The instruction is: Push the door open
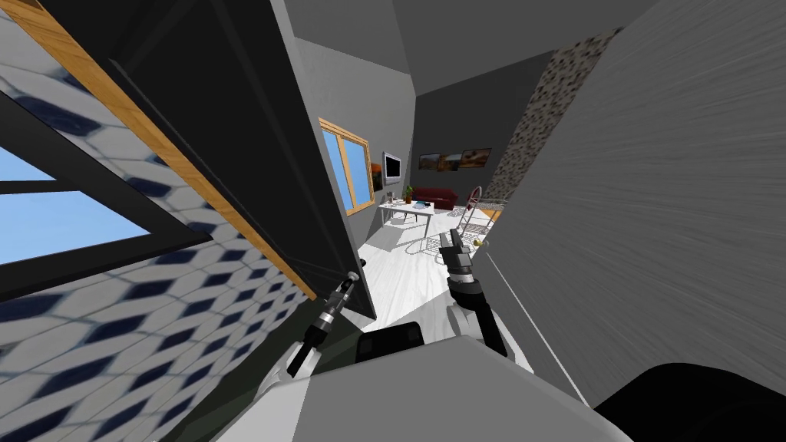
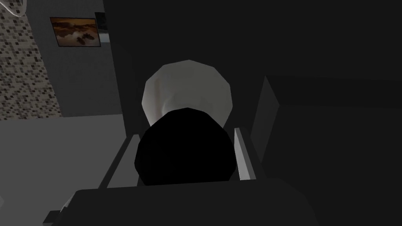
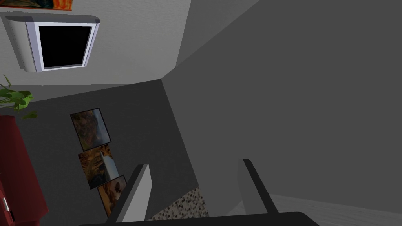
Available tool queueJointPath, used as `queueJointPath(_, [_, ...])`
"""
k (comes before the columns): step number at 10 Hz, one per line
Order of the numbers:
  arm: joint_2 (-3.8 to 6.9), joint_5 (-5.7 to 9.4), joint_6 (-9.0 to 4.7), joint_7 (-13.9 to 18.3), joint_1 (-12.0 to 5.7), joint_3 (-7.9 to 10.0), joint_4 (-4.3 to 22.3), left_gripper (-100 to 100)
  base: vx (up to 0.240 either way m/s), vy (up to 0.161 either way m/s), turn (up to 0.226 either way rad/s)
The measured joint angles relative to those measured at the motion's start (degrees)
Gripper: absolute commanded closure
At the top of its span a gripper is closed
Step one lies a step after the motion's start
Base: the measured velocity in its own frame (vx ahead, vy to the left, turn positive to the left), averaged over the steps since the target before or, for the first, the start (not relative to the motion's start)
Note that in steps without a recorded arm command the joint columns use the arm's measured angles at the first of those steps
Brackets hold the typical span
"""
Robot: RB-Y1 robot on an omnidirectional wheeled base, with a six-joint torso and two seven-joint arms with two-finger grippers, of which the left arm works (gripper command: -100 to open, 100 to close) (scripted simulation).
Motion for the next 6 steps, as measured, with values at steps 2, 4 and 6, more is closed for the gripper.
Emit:
queueJointPath(2, [-0.5,0.88,-0.17,2.4,-0.65,0.2,0.9,100,0.029,-0.006,-0.047])
queueJointPath(4, [-0.88,2.0,-0.2,5.5,-0.79,0.42,1.1,100,0.036,-0.002,-0.052])
queueJointPath(6, [-1.39,3.17,0.26,8.7,-0.79,0.64,0.8,100,0.03,-0.003,-0.041])
